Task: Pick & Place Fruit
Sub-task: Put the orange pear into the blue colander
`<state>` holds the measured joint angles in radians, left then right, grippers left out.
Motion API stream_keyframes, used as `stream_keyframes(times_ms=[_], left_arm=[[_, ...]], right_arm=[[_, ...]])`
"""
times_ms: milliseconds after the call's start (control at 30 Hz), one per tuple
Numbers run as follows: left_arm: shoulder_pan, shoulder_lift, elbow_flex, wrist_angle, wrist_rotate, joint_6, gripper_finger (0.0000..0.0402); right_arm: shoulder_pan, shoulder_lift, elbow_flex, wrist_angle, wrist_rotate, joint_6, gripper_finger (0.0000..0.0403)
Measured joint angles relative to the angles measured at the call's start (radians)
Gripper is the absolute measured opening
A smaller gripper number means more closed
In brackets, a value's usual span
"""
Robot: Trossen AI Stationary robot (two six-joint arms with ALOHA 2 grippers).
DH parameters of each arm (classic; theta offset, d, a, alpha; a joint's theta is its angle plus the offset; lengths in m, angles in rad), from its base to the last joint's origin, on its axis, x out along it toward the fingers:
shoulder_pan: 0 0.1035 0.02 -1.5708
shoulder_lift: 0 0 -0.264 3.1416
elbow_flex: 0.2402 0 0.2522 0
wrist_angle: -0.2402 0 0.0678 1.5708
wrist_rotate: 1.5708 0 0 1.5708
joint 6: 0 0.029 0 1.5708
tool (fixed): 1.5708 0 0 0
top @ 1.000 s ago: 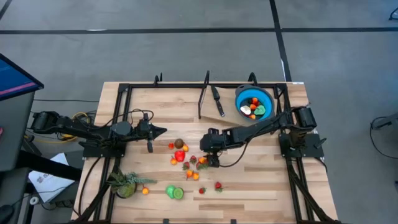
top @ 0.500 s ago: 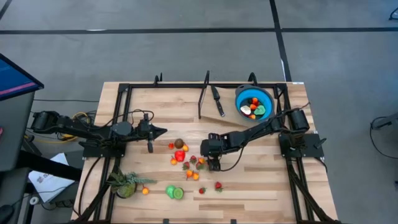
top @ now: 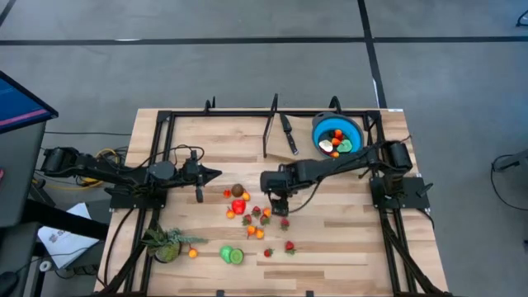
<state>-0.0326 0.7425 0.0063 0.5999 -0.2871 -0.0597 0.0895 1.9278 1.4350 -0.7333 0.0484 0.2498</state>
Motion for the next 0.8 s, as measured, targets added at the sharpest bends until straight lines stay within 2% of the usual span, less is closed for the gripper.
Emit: stream_keyframes(times_ms=[133, 333, 567, 800], left_arm=[[0.0, 0.0, 0.0, 0.0, 0.0, 0.0, 0.0001], [0.0, 0.0, 0.0, 0.0, 0.0, 0.0, 0.0001], [0.0, 0.0, 0.0, 0.0, 0.0, 0.0, 0.0001], [0.0, 0.0, 0.0, 0.0, 0.0, 0.002, 0.0001]], right_arm=[[-0.036, -0.001, 0.055, -0.115, 0.0, 0.127, 0.0265], [-0.093, 0.008, 0.054, -0.203, 0.0, 0.353, 0.0265], [-0.121, 0.009, -0.001, -0.215, 0.0, 0.696, 0.0265], [-0.109, 0.009, -0.001, -0.191, 0.011, 0.925, 0.0265]])
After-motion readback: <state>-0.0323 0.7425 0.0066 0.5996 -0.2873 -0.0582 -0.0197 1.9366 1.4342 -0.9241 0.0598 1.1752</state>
